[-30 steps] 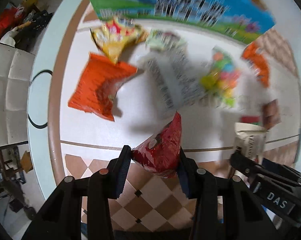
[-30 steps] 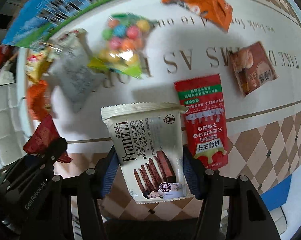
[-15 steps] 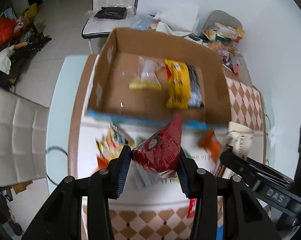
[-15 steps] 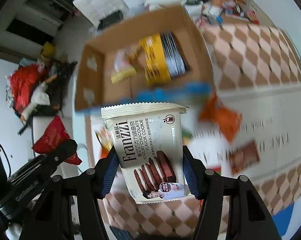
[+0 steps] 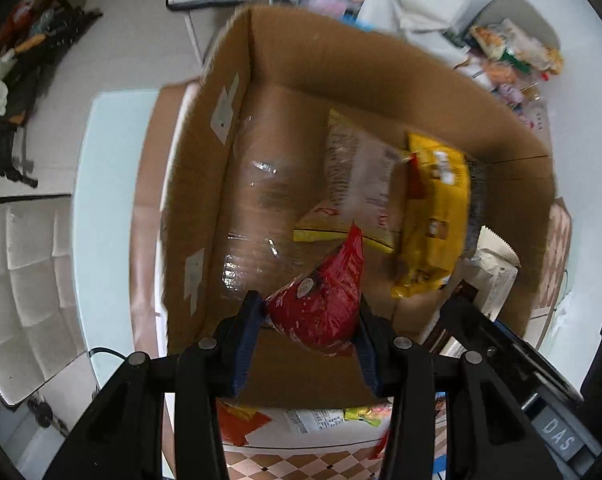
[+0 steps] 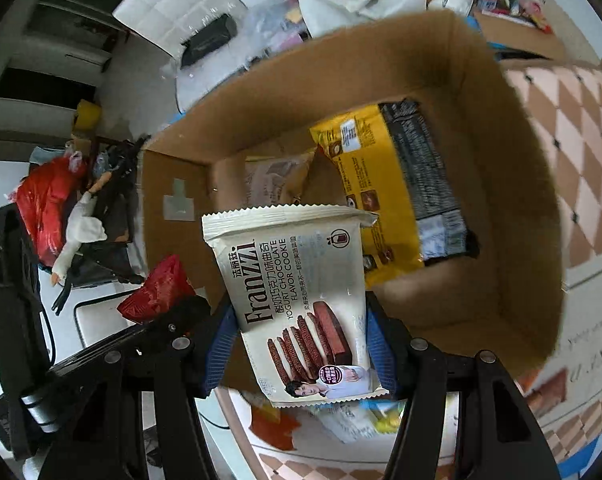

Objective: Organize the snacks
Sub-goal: 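Carry both packs into the box and open both tools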

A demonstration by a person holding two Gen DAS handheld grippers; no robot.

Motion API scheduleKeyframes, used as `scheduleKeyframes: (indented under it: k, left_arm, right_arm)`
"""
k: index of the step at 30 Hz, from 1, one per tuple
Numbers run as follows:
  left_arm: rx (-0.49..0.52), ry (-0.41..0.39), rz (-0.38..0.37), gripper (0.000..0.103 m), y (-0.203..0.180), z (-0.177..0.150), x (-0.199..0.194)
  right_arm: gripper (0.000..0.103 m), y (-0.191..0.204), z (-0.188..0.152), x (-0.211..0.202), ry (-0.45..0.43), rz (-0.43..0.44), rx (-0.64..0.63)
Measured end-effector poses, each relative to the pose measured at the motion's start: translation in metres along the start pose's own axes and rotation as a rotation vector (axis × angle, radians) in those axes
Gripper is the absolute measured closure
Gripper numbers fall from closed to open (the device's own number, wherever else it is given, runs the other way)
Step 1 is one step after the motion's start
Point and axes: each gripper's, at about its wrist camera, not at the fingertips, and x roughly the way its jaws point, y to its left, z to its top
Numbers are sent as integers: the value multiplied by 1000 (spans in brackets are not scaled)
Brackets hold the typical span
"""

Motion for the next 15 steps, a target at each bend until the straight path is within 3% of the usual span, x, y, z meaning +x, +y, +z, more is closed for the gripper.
scheduleKeyframes:
  k: [7,15]
  left_arm:
    - [-25,63,12,62,6,7,27]
    - [-27,112,16,60,10,3,37]
  right_arm:
    - [40,-12,10,54,77,-16,16]
    - [37,-14,12,87,131,-34,-21]
